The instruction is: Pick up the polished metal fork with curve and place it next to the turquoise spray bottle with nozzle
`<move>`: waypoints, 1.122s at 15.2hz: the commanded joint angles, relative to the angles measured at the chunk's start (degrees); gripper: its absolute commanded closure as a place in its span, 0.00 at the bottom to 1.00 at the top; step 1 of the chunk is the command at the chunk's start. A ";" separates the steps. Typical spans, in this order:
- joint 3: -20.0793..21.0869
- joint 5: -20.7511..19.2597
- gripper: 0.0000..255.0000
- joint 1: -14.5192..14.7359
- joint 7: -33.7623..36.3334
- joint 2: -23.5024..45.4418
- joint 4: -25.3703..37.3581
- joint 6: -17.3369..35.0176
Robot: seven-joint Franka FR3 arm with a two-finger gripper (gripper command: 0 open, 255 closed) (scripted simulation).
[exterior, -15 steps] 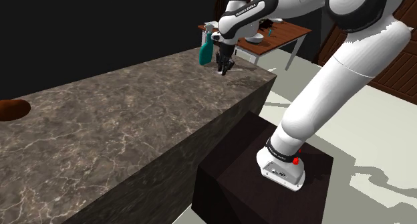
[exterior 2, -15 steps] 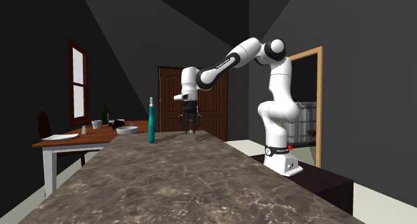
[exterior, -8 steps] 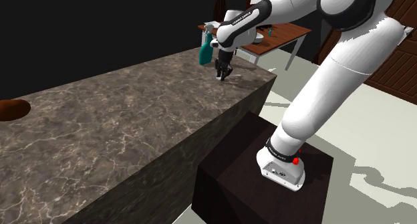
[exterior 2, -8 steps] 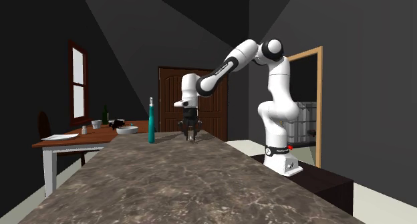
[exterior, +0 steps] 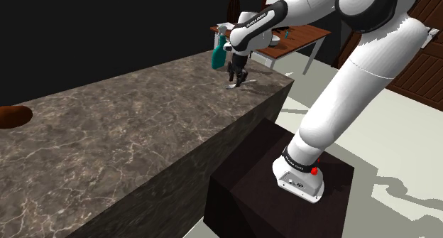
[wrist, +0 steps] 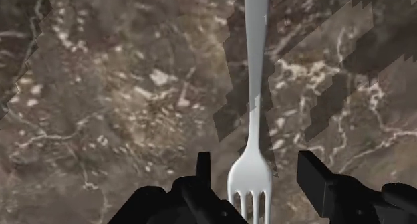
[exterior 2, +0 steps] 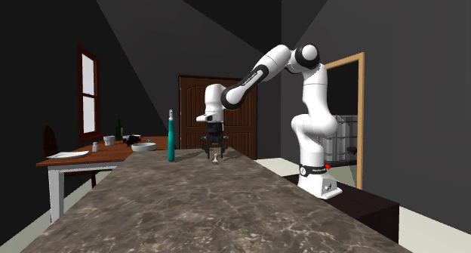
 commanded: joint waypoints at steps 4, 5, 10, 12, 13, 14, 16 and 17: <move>0.00 0.00 0.00 0.00 0.00 0.00 0.00 0.00; 0.00 0.00 0.00 0.00 0.00 0.00 0.00 0.00; 0.21 -1.60 0.00 -0.24 1.19 -4.23 3.57 -7.62; 0.21 -1.60 0.00 -0.25 1.19 -4.23 3.57 -7.62; 0.21 -1.60 0.00 -0.25 1.19 -4.23 3.57 -7.62; 0.21 -1.60 0.00 -0.25 1.19 -4.23 3.57 -7.62; 0.21 -1.60 0.00 -0.25 1.19 -4.23 3.57 -7.62; 0.21 -1.60 0.00 -0.25 1.19 -4.23 3.57 -7.62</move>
